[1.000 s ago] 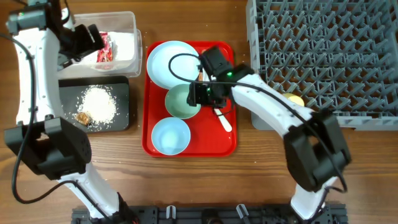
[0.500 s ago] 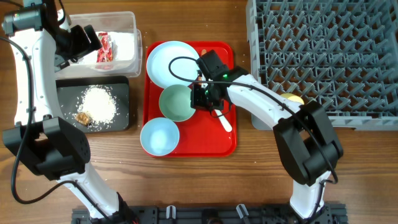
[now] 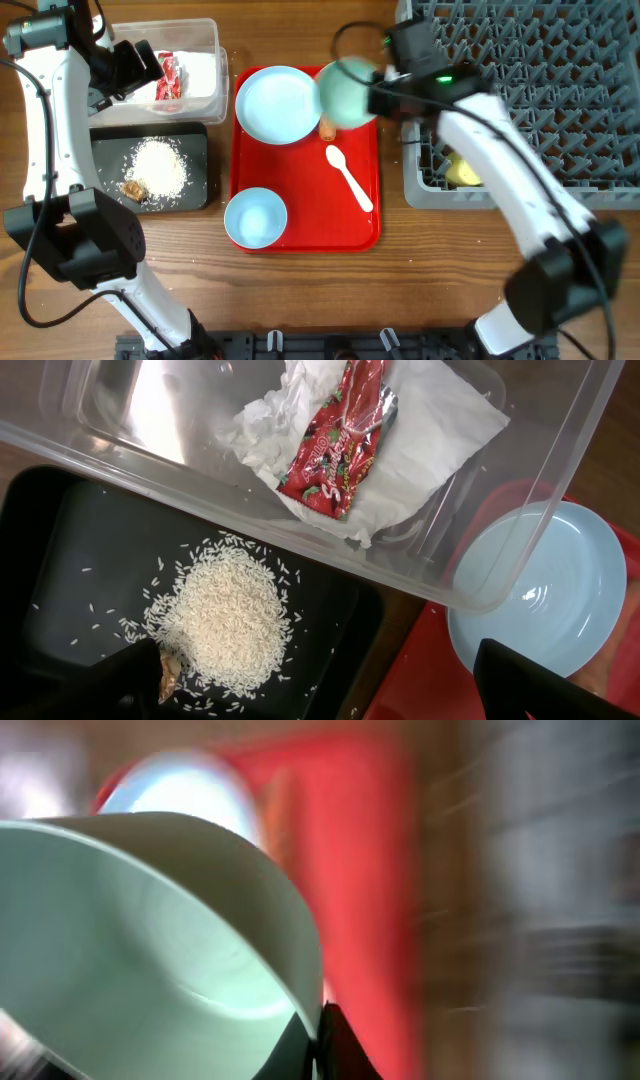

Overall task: Sort waste into correct bins and load items into the dishwasher rack
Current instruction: 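Lift the mint bowl and carry it toward the dish rack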

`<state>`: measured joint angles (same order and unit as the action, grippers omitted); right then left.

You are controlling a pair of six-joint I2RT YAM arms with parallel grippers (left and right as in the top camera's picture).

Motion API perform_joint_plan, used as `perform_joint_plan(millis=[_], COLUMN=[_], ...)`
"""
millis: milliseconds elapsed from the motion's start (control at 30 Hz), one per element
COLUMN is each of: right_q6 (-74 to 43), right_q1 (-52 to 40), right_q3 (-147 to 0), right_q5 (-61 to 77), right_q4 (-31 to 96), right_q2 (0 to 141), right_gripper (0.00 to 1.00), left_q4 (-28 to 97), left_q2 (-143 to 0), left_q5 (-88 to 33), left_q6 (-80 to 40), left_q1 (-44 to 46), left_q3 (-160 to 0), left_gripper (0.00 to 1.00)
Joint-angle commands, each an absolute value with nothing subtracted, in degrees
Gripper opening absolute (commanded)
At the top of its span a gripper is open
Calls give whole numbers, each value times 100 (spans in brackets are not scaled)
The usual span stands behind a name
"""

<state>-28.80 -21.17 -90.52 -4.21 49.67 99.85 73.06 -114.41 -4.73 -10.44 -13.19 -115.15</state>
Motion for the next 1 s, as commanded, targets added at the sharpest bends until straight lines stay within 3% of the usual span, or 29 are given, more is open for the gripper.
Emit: perform_joint_plan(millis=[0,67,133,267,400,533,967], right_q6=[-2517,-2185,-1299,982,2687,3774,3669], right_q1=[-1850,-1831,-1791,-1619,-1509,-1380,-1225], right_q3=[-9148,-9146,-9144,-9144,-9144,-9144,-9144], right_q5=[-4294,-5330,-6132,-6171,-6034,-5505,-4805], right_q4=[4956,4528,3323,580,-1278,-1955,-2351], right_q2=[9789,9920,10193,10892,11507,12075,12921], right_gripper=[4,4,4,4,4,4,4], left_q4=[7258,7262,7262,7262,7262,7262,7262], left_q2=[-11349,-11349,-11349,-11349,-11349,-11349,-11349], left_q5=[-486,-486,-486,-486,-484,-486,-484], left_q6=[-1118,-1118,-1118,-1118,-1118,-1116,-1118], left_q1=[-1304,-1302,-1302,-1302,-1302,-1302,-1302], left_q3=[-11609,-11609,-11609,-11609,-11609,-11609,-11609], left_gripper=[100,100,100,100,100,100,100])
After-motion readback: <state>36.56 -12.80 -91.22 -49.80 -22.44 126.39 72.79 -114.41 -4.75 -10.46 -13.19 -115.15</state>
